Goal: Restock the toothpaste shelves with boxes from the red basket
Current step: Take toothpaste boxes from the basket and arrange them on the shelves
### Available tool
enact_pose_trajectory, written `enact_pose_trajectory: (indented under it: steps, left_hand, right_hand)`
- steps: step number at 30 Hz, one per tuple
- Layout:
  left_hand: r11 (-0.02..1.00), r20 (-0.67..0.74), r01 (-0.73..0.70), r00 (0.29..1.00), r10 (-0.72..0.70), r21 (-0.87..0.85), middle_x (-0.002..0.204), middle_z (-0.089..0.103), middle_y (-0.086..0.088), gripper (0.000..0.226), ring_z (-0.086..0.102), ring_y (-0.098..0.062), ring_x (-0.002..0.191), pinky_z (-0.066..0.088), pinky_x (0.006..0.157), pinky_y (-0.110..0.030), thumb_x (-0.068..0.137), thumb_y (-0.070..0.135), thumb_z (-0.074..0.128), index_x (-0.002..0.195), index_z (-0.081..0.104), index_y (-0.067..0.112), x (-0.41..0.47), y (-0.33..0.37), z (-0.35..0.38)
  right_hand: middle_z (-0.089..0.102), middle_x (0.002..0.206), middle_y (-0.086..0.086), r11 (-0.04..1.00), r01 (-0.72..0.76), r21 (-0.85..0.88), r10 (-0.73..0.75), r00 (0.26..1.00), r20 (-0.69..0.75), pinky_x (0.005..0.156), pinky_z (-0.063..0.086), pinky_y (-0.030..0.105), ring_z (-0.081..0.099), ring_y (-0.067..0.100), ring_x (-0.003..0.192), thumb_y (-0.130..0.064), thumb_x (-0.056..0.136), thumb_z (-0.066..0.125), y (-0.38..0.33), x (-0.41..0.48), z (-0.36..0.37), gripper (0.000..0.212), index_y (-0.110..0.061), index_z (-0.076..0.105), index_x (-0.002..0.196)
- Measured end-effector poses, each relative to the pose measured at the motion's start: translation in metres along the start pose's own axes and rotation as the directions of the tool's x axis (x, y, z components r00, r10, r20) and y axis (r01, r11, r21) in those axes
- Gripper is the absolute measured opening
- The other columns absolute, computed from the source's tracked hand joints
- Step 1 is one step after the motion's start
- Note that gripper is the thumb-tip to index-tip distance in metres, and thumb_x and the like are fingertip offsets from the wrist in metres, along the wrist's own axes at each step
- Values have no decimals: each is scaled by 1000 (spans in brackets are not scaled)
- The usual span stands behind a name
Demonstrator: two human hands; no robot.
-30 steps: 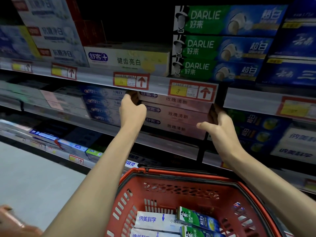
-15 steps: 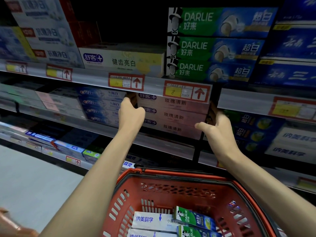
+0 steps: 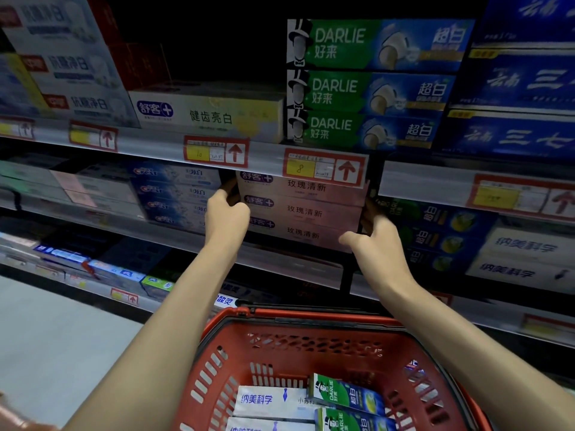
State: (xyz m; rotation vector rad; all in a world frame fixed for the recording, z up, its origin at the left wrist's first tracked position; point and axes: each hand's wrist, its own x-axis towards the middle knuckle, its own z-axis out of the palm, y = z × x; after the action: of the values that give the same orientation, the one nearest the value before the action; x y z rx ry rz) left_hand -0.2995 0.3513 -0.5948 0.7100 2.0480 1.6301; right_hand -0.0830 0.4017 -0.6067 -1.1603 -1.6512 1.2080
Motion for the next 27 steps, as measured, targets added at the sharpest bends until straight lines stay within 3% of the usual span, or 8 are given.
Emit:
enact_pose_trajectory:
  steps: [6,14,17,21,24,27]
  left_hand:
    - [1000,1,17,1000,-17,-20,92,65,5,67,51,-14,69,43,61,-28,87,-8,41,142,56,28,-1,-2,1]
    - [999,-31,51,998,-51,-3,79,59,-1,58,44,-15,64,36,56,-28,88,-8,44,136,60,21,-3,3,0]
    - [998,-17,52,998,-53,-20,80,60,1,57,46,-15,65,38,56,-25,87,-9,45,133,62,21,-4,3,0]
    - [997,0,63,998,-63,-50,92,66,-1,56,55,-20,78,43,61,-25,84,-10,46,127,63,23,-5,3,0]
    - [995,7,83,997,-83,-63,109,69,-4,70,57,-17,80,48,68,-28,83,-9,47,143,58,26,-3,3,0]
    - [995,-11,68,998,-69,-77,110,70,-5,67,58,-16,81,51,74,-31,83,-9,49,141,60,23,-3,-1,-2]
  right_hand:
    - [73,110,-4,1000,-1,13,0,1000,17,87,58,36,69,17,100,-5,89,63,-1,-2,0,39,-25,63,122]
    - [72,110,-5,1000,-15,24,15,1000,10,83,56,30,68,14,100,-5,89,63,-2,-5,0,38,-23,61,123]
    - [71,111,-5,1000,-5,25,4,1000,10,88,57,32,68,14,101,-3,89,63,-3,-7,0,43,-23,60,126]
    - [72,107,-7,999,-8,39,8,1000,15,83,56,28,67,10,94,-1,89,62,-5,-7,0,45,-26,59,126]
    - [71,107,-7,999,-21,40,21,1000,15,80,56,26,68,11,95,-2,90,63,-6,-7,-1,40,-28,59,120]
    - [68,103,-12,999,-26,37,26,1000,0,85,56,30,65,6,92,-3,91,63,-7,-9,-5,37,-34,55,110]
